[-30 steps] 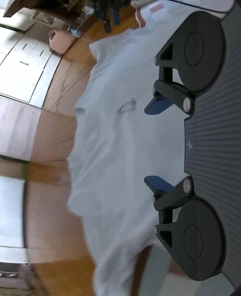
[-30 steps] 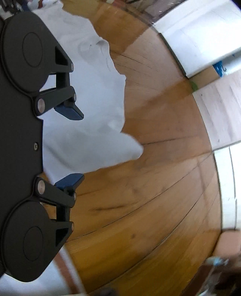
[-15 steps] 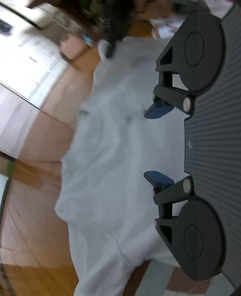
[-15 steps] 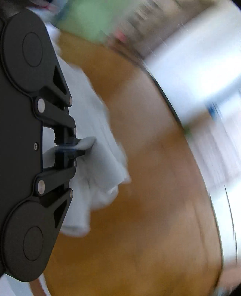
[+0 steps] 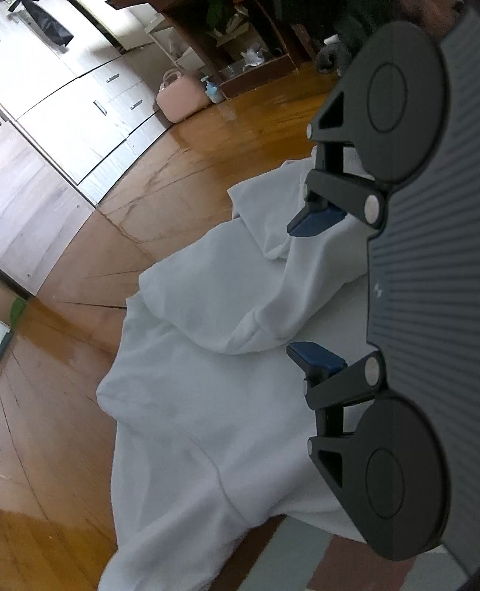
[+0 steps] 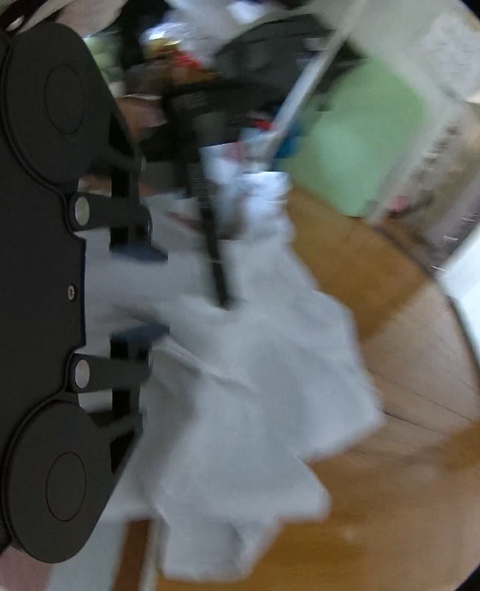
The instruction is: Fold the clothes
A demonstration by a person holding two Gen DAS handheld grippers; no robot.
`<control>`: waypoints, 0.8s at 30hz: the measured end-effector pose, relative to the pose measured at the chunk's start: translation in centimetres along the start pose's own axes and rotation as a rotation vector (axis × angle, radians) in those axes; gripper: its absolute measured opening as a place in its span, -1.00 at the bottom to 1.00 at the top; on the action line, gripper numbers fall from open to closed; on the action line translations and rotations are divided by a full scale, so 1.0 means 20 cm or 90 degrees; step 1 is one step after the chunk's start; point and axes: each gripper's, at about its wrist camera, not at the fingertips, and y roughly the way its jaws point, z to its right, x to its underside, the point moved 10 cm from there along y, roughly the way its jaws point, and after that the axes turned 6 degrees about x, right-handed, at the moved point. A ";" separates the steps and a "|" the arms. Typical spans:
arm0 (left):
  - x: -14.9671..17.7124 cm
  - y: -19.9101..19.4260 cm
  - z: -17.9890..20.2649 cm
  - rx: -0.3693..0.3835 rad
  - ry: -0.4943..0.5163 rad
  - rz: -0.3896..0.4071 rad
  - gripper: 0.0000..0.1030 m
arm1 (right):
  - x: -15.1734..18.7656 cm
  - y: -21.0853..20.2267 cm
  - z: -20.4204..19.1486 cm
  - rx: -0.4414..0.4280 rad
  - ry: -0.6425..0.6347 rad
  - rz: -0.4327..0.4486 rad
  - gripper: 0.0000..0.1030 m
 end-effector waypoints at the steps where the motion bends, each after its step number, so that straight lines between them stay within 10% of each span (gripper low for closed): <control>1: 0.01 0.01 0.01 0.000 0.009 -0.005 0.24 | -0.05 -0.06 0.06 0.016 0.023 0.029 0.14; 5: 0.07 0.04 0.04 -0.004 0.034 -0.028 0.25 | -0.10 -0.15 0.39 0.130 0.130 0.056 0.14; 11: 0.10 0.04 0.07 0.028 0.048 -0.035 0.26 | -0.06 -0.17 0.64 0.392 -0.066 0.040 0.14; 19: 0.13 0.03 0.04 0.041 0.043 -0.035 0.27 | -0.14 0.02 0.78 0.372 -0.102 0.042 0.14; 20: 0.13 0.03 0.03 0.038 0.044 -0.038 0.27 | -0.17 0.05 0.76 0.372 -0.110 0.050 0.03; 21: 0.14 0.04 0.03 0.035 0.045 -0.040 0.27 | -0.18 0.06 0.75 0.371 -0.109 0.044 -0.94; 24: 0.15 0.04 0.05 0.032 0.070 -0.046 0.27 | -0.24 0.05 0.70 0.380 -0.111 0.037 -0.91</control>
